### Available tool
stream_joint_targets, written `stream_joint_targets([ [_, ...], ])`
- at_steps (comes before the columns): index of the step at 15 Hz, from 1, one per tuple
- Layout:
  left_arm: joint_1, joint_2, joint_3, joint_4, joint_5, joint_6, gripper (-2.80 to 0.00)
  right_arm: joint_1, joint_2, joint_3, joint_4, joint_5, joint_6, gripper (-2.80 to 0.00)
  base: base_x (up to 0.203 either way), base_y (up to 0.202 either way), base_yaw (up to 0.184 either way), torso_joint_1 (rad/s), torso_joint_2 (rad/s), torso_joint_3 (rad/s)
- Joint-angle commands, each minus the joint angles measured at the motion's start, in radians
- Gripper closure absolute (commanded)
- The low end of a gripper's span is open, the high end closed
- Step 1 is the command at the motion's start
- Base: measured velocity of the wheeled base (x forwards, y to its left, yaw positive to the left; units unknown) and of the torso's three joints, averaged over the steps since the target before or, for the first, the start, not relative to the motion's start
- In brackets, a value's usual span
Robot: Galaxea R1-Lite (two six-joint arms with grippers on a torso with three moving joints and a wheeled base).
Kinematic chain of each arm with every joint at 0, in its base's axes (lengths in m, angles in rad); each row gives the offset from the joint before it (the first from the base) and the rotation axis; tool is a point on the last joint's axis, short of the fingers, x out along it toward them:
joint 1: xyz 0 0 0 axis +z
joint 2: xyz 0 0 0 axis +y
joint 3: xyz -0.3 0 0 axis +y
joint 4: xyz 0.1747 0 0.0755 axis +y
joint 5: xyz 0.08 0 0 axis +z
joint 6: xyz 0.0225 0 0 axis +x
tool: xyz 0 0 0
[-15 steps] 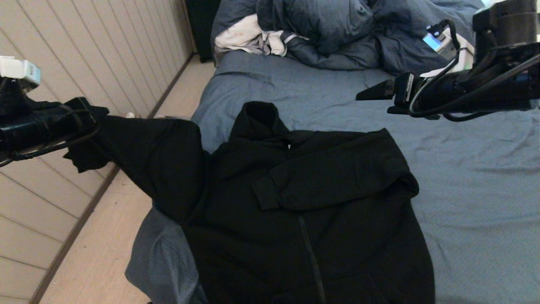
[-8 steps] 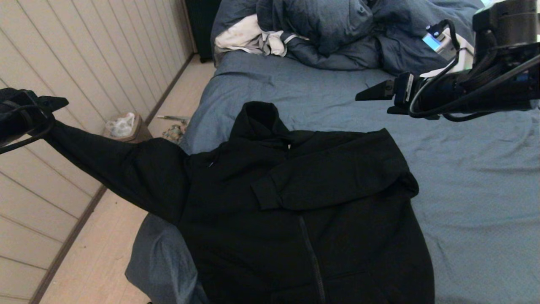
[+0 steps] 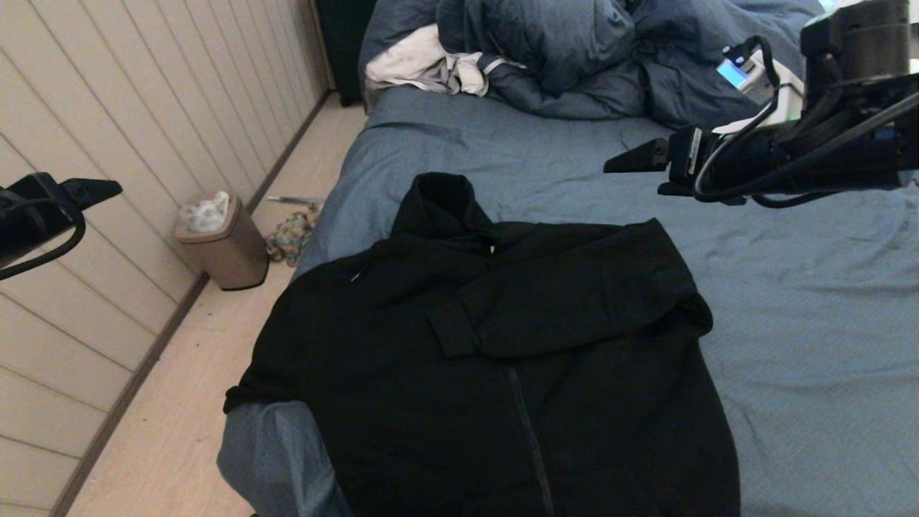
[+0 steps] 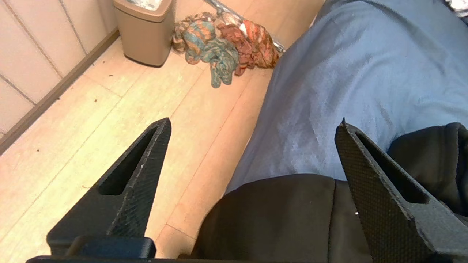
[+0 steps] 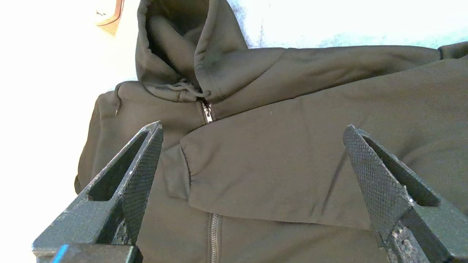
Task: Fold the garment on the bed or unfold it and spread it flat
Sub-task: Unfold the black sweatshirt
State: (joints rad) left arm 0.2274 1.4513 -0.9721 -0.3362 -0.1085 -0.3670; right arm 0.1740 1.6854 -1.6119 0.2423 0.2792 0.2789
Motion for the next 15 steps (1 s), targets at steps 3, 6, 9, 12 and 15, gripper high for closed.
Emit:
stream_joint_targets([
  [3, -0.107, -0.015, -0.033, 0.031, -0.003, -0.004, -2.8, 0.026, 0.023, 0.028, 0.002, 0.002, -0.001, -2.8, 0.0, 0.0, 0.0, 0.0, 0.0, 0.0],
  [6, -0.346, 0.003, -0.119, 0.167, 0.003, -0.028, 0.0, 0.081, 0.05, 0.046, 0.002, -0.004, -0.001, 0.0, 0.0, 0.0, 0.0, 0.0, 0.0, 0.0],
  [9, -0.512, 0.098, -0.185, 0.263, 0.004, -0.083, 0.0, 0.13, 0.074, 0.075, 0.013, -0.007, -0.05, 0.0, 0.0, 0.0, 0.0, 0.0, 0.0, 0.0],
  [12, -0.576, 0.179, -0.13, 0.273, 0.008, -0.193, 0.0, 0.227, 0.116, 0.119, 0.012, -0.029, -0.102, 0.0, 0.0, 0.0, 0.0, 0.0, 0.0, 0.0],
  [15, -0.577, 0.16, -0.047, 0.241, 0.006, -0.203, 0.0, 0.308, 0.191, 0.134, 0.004, -0.122, -0.11, 0.0, 0.0, 0.0, 0.0, 0.0, 0.0, 0.0],
])
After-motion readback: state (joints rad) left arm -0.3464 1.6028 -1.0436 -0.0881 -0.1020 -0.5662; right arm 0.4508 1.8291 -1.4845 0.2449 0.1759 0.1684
